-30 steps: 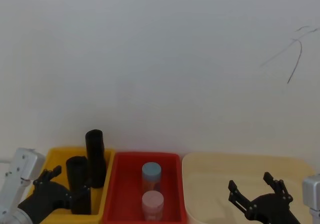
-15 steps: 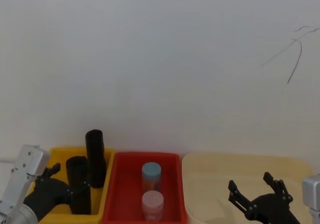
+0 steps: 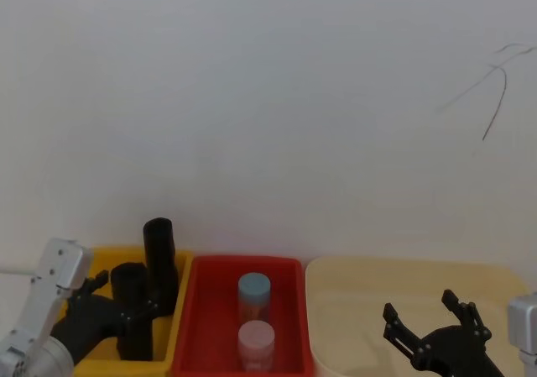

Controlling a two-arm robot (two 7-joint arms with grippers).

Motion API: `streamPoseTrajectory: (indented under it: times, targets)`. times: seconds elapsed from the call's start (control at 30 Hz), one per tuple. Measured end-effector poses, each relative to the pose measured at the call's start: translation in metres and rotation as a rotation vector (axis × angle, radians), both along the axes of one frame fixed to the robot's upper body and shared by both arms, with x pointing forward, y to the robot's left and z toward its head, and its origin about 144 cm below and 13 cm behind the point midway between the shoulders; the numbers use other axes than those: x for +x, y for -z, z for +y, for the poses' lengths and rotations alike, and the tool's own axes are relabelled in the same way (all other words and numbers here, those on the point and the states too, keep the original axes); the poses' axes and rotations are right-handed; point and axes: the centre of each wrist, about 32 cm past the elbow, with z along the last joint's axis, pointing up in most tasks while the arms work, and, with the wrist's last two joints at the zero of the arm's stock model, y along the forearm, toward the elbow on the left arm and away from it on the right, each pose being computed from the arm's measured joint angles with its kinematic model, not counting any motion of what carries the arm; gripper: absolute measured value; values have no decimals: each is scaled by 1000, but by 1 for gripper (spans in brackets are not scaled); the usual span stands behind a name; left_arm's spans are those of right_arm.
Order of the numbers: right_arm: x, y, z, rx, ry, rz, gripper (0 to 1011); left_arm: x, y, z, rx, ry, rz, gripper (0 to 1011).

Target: Pick up the garbage bag with the one hand and transfer it to the other hand.

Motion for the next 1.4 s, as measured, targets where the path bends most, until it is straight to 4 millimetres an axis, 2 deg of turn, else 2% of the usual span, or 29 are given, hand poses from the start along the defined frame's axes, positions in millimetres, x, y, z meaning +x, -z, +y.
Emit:
streamPoseTrajectory:
  times: [0.5, 1.03, 1.13, 1.2, 1.33, 1.4]
  targets:
    - [0, 0, 0, 0, 0, 0, 1000, 12, 7, -13, -5, 3, 16, 1002]
    - [0, 0, 0, 0, 0, 0, 1000, 26, 11, -17, 3, -36, 26, 1002]
    - [0, 0, 0, 0, 0, 0, 1000, 27, 11, -18, 4, -39, 27, 973]
    - [0, 0, 0, 0, 0, 0, 1000, 28, 12, -18, 4, -40, 28, 909]
    - [0, 0, 0, 0, 0, 0, 1000, 29, 12, -18, 5, -43, 30, 849]
    - [0, 0, 0, 0, 0, 0, 1000, 30, 12, -18, 5, -44, 31, 779]
